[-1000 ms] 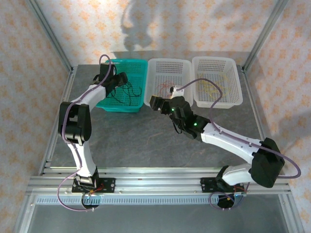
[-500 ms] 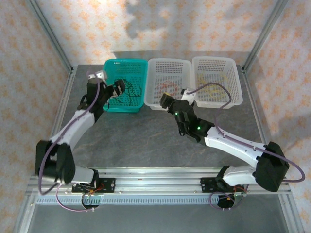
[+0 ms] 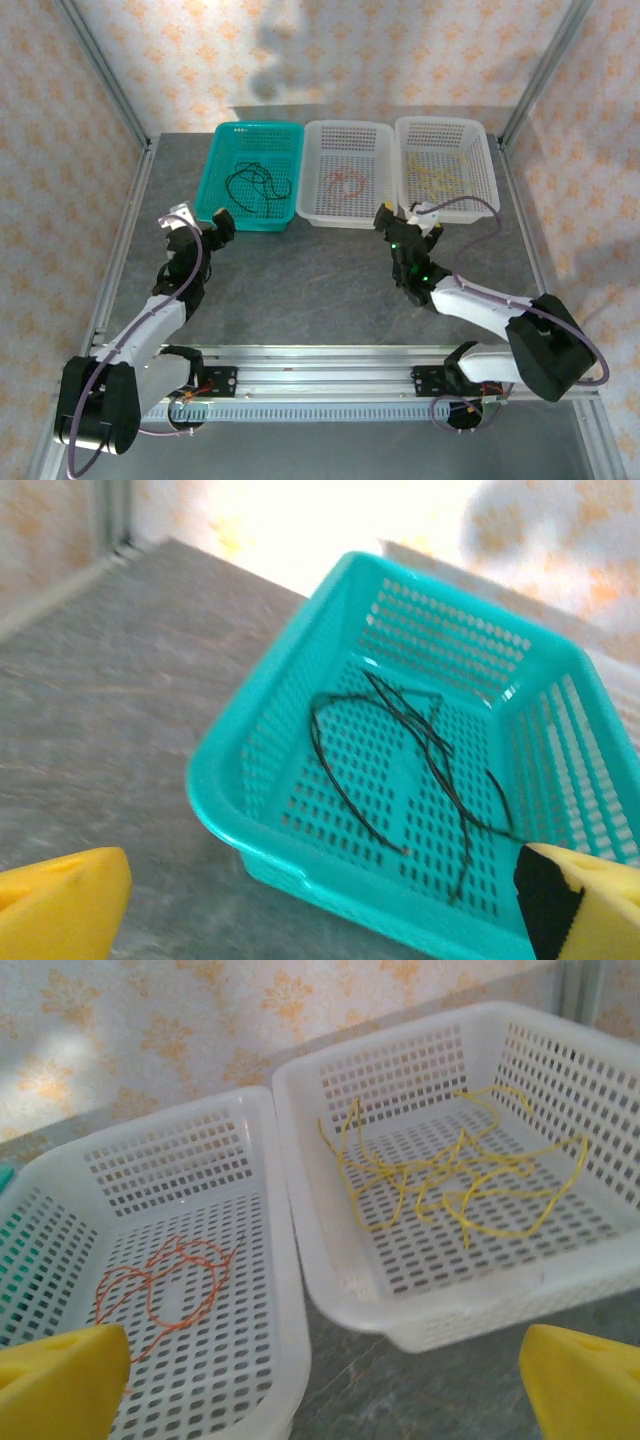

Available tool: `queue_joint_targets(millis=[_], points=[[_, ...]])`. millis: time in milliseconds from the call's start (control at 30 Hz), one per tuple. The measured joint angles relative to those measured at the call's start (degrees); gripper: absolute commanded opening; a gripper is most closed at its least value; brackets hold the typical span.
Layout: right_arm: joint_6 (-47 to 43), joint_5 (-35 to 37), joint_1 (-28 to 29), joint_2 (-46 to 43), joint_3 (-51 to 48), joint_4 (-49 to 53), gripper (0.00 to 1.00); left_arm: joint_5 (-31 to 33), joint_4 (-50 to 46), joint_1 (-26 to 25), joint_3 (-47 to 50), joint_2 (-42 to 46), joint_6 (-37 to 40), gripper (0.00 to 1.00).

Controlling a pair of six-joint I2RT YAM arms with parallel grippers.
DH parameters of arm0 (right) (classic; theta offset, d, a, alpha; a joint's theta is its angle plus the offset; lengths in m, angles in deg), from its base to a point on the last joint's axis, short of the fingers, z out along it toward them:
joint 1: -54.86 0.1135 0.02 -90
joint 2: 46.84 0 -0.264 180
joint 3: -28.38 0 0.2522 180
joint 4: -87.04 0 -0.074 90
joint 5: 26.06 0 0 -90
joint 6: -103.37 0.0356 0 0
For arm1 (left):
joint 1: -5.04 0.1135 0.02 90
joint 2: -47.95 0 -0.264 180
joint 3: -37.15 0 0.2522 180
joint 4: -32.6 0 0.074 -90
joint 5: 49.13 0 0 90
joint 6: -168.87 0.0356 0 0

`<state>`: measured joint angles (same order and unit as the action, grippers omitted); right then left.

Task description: Untangle the cables

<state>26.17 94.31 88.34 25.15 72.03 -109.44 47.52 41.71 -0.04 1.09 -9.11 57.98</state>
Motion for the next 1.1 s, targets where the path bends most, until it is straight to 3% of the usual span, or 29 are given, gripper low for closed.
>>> queue_joint_targets(millis=[233,500,1100], points=[[-11.47,-10.23,-8.0,-0.72,-2.58,-2.43,1.0,7.04,9.4,1.16,4.11,-0.33,6.58,0.99],[-15.96,-14.49,-15.17,1.31,-5.22,-5.97,1.0,8.41,24.7,1.4,14.08,-4.46,15.89,0.99],[-17.11,-28.09,-29.24,9.25,-15.78,-31.1,1.0,-0.28,57.96,1.88,16.39,-31.41,22.03,1.0]])
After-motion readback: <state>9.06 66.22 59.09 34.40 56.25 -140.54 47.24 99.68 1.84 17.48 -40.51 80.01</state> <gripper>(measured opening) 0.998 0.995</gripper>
